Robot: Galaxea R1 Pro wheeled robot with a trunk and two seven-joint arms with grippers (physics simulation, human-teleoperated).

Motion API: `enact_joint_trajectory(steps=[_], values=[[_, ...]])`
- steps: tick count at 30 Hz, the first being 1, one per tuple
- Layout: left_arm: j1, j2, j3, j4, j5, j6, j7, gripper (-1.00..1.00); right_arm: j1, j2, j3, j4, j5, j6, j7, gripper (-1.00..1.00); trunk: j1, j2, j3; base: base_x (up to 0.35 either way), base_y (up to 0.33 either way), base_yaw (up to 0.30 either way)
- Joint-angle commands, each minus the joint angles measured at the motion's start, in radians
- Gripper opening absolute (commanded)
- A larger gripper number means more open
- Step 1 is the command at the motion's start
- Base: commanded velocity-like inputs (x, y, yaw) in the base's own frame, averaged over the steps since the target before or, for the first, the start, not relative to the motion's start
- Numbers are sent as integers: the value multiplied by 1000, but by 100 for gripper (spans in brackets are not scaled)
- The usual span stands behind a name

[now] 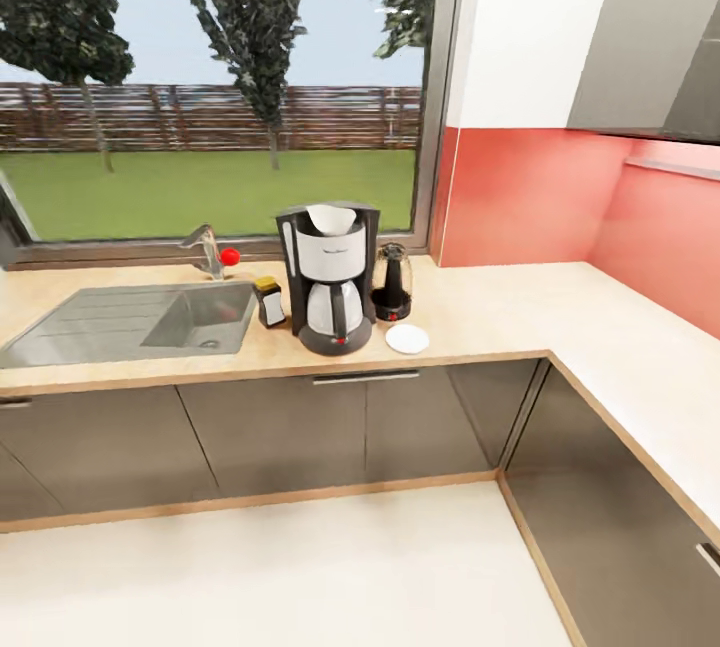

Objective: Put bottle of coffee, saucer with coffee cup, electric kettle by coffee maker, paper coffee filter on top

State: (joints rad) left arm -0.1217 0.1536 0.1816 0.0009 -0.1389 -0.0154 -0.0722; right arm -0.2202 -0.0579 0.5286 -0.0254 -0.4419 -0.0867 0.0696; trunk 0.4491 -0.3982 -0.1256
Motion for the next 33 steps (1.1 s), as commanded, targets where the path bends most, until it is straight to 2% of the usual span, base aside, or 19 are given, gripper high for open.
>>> enact_joint_trajectory(steps=[1,33], values=[[-1,0,9,1,-10,-1,-3,100,2,1,7,1,-11,-4,4,100,1,-2,-1,230,280,265],[-1,-5,7,-3,-8,-3,-3,100,10,1,7,1,-11,-4,4,100,1,-2,26,233,270,253]])
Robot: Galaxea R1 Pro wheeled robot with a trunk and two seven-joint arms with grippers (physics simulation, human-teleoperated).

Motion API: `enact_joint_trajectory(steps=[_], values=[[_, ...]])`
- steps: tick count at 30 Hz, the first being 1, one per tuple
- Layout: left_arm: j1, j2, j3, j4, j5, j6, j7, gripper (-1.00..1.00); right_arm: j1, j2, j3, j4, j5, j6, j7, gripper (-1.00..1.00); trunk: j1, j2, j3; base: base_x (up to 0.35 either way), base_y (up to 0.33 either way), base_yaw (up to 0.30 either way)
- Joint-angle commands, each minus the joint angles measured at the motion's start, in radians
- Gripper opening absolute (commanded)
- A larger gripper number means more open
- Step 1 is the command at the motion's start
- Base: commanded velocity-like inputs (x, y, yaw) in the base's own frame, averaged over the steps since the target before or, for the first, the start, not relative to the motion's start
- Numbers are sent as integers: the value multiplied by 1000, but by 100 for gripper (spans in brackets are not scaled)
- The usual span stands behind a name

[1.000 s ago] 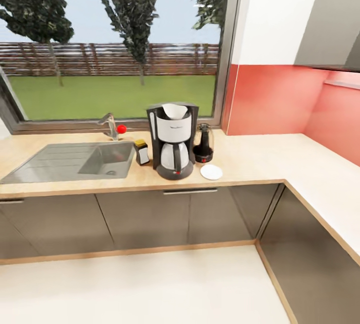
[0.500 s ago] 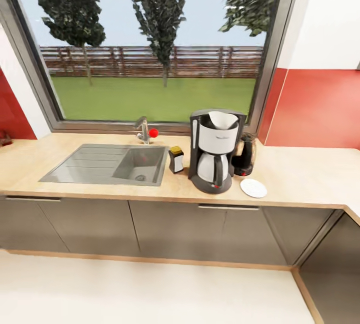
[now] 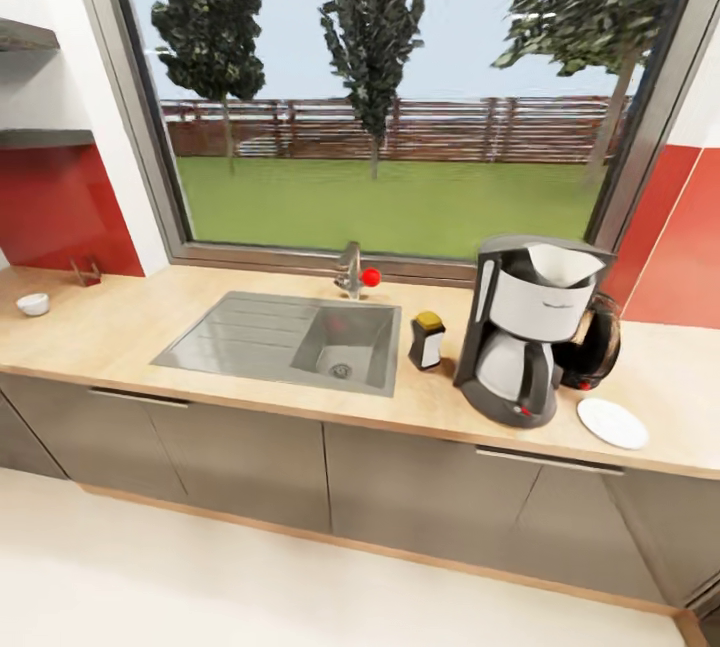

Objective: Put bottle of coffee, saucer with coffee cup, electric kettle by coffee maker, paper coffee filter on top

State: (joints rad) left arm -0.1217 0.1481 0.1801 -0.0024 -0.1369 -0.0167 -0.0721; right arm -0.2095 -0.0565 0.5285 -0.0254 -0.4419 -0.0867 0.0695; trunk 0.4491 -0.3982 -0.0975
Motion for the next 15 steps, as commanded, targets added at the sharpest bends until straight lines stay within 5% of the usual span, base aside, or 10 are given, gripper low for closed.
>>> enact_joint_trajectory(steps=[1,15], values=[[-1,0,9,1,-10,-2,-3,100,-1,0,7,1,-11,-4,4,100,1,-2,-1,193,287,245],[-1,-3,9,1,-10,-6,-3,100,-1,0,7,1,-11,-4,4,100,1,-2,12,124,317,244]])
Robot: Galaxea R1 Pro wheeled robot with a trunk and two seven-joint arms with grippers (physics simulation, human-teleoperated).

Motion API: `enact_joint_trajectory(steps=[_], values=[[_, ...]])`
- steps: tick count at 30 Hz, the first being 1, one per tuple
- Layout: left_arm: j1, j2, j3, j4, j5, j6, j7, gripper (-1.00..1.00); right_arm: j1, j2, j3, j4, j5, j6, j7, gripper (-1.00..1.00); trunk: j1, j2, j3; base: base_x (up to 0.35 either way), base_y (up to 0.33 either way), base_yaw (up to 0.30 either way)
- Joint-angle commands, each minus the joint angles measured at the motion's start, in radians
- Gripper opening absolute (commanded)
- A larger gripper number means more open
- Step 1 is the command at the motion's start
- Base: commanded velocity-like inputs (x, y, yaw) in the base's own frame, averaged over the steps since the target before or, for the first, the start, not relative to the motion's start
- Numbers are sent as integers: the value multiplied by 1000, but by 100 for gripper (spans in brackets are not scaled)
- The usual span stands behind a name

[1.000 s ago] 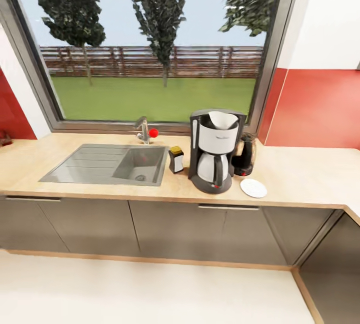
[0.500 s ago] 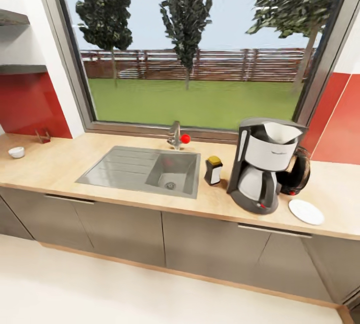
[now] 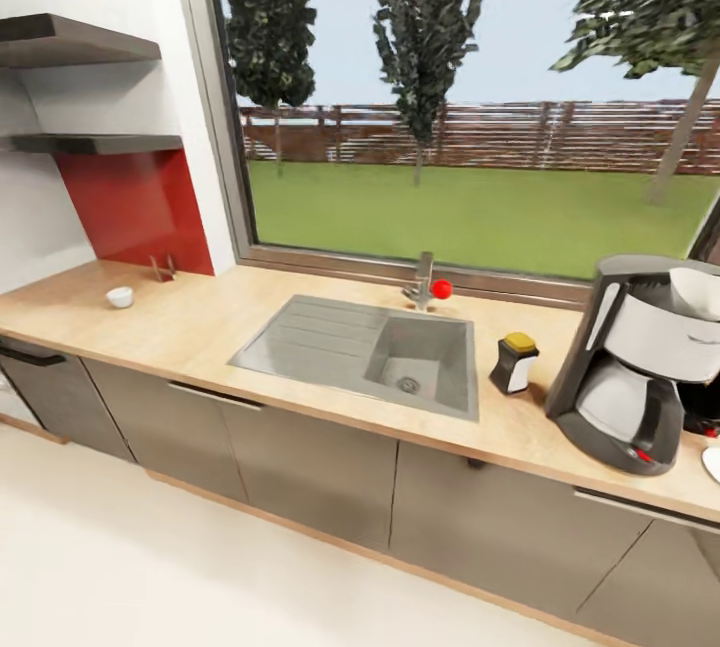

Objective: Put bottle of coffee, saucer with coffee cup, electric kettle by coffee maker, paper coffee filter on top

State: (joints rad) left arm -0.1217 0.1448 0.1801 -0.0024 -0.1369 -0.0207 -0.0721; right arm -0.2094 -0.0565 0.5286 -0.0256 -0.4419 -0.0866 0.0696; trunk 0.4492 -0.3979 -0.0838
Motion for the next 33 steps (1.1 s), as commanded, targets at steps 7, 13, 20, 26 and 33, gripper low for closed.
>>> enact_joint_trajectory(steps=[7,13,20,26,33], values=[[-1,3,9,1,-10,-1,-4,100,-1,0,7,1,-11,-4,4,100,1,-2,4,97,329,244],[-1,4,9,1,-10,-1,-3,100,-1,1,7,1,-11,-4,4,100,1,-2,10,106,329,244],[-1,1,9,1,-10,-2,-4,100,-1,1,7,1,-11,-4,4,100,1,-2,16,102,329,244],[-1,1,9,1,-10,-2,-3,100,-1,1,7,1,-11,-4,4,100,1,-2,21,106,329,244],[-1,2,9,1,-10,-2,-3,100,-1,1,7,1,-11,-4,4,100,1,-2,28,108,329,244]])
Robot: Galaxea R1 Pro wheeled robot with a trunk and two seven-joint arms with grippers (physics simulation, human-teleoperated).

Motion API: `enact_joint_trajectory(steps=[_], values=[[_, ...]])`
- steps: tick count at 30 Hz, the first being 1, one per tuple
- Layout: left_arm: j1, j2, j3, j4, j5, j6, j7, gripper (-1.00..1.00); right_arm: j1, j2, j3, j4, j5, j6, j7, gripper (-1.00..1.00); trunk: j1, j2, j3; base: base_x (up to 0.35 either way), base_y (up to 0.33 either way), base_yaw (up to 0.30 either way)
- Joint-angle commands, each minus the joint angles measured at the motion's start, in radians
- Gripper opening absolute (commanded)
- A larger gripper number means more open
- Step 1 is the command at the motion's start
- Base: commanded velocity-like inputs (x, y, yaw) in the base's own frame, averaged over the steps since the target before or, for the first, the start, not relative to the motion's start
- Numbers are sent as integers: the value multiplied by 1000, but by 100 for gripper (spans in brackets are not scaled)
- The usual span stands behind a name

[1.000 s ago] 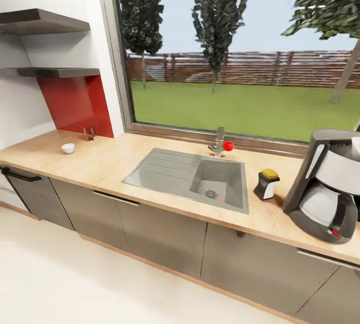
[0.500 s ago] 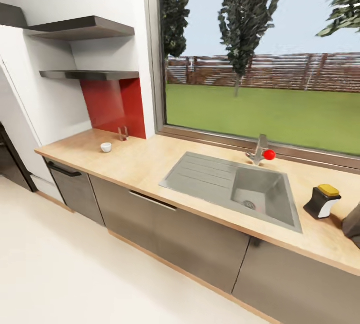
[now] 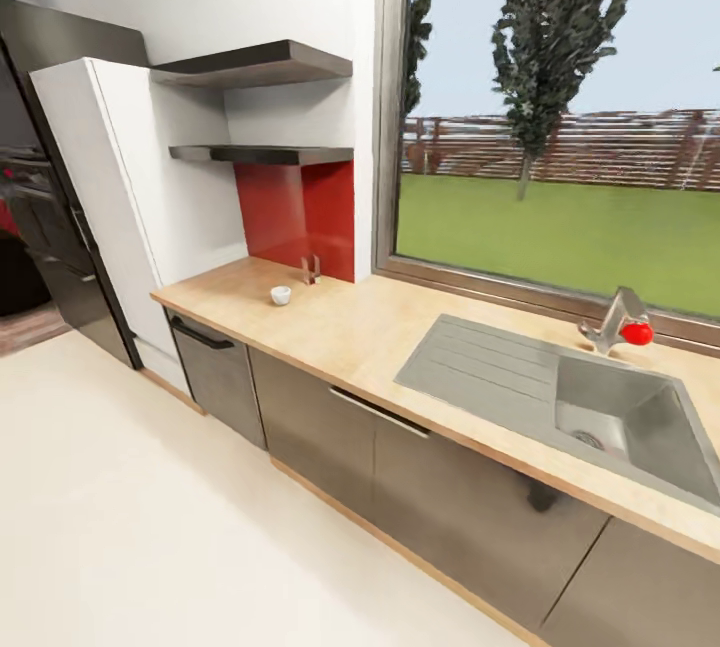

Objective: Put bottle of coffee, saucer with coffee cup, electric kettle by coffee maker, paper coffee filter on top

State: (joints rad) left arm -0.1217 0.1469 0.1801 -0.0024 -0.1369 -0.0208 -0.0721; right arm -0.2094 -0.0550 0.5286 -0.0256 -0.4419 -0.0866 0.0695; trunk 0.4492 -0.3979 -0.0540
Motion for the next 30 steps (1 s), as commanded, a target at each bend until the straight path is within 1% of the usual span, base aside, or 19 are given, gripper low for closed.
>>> enact_joint_trajectory(steps=[1,8,11,30], values=[[-1,0,9,1,-10,-2,-3,100,-1,0,7,1,-11,-4,4,100,1,-2,-1,113,329,244],[-1,0,9,1,-10,-2,-3,100,-1,1,7,0,-11,-4,4,100,1,-2,5,126,328,240],[-1,0,9,1,-11,-3,-3,100,-1,1,8,0,-11,-4,3,100,1,-2,7,188,302,133],[-1,0,9,1,-12,-5,-3,100,-1,1,7,-4,-10,-7,5,100,1,-2,8,238,253,9]])
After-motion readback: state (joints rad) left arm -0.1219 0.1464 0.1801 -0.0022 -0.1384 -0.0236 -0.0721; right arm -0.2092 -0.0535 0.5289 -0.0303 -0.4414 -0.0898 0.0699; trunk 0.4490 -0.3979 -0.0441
